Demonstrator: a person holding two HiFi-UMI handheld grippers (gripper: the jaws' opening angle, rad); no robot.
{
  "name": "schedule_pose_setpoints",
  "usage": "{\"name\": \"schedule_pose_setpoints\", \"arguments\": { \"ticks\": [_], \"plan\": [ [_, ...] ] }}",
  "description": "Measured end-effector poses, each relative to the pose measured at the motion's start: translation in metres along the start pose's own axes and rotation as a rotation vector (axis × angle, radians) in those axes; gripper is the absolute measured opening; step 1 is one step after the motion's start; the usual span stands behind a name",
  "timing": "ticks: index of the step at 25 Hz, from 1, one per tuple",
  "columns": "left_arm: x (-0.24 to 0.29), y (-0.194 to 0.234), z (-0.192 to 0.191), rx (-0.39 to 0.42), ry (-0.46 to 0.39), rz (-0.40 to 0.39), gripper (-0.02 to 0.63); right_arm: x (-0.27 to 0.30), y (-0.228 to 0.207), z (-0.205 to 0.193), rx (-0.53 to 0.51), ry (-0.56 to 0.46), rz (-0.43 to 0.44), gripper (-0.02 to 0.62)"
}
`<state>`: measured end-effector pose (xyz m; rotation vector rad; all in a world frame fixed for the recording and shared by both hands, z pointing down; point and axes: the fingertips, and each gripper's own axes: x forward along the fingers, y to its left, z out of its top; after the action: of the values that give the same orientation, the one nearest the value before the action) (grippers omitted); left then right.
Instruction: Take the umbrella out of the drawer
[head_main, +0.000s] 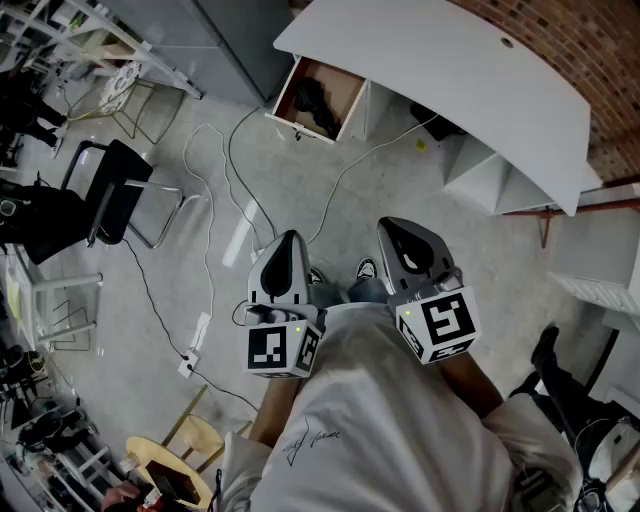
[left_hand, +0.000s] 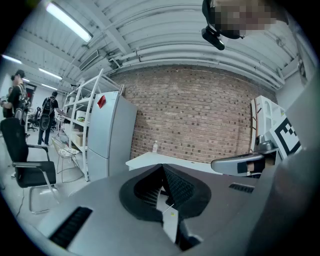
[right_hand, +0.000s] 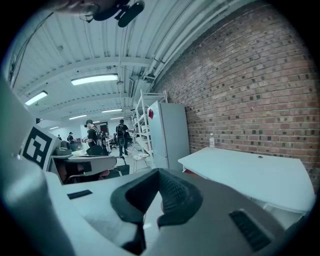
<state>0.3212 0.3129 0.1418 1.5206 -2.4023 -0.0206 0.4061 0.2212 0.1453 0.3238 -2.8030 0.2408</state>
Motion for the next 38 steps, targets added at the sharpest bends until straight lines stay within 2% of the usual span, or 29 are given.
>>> {"name": "schedule_pose_setpoints", "arguments": {
  "ticks": [4,11,16,20,31,38],
  "plan": [
    [0.007,-0.001,-0.002,0.004,0.009,0.0,0.016,0.004,-0.005,0.0,-0.011,0.002,-0.006,0.006],
    [0.018,-0.003,-0.001,-0.01,0.011,0.007,0.016,0.008,-0.011,-0.003,0.068,0.003,0.028,0.006],
    [0.035,0.006,0.015,-0.022,-0.038,0.018,0.017,0.021,-0.01,-0.003,0.081,0.013,0.037,0.006],
    [0.047,0.017,0.03,-0.032,-0.069,-0.011,0.016,0.039,0.0,0.0,0.073,0.021,0.047,0.006],
    [0.06,0.094,0.057,-0.084,-0.075,-0.034,0.017,0.111,0.02,0.034,0.026,0.036,0.029,0.006],
    [0.065,0.156,0.072,-0.055,-0.08,-0.044,0.017,0.162,0.056,0.058,0.008,0.021,0.014,0.006]
  ]
}}
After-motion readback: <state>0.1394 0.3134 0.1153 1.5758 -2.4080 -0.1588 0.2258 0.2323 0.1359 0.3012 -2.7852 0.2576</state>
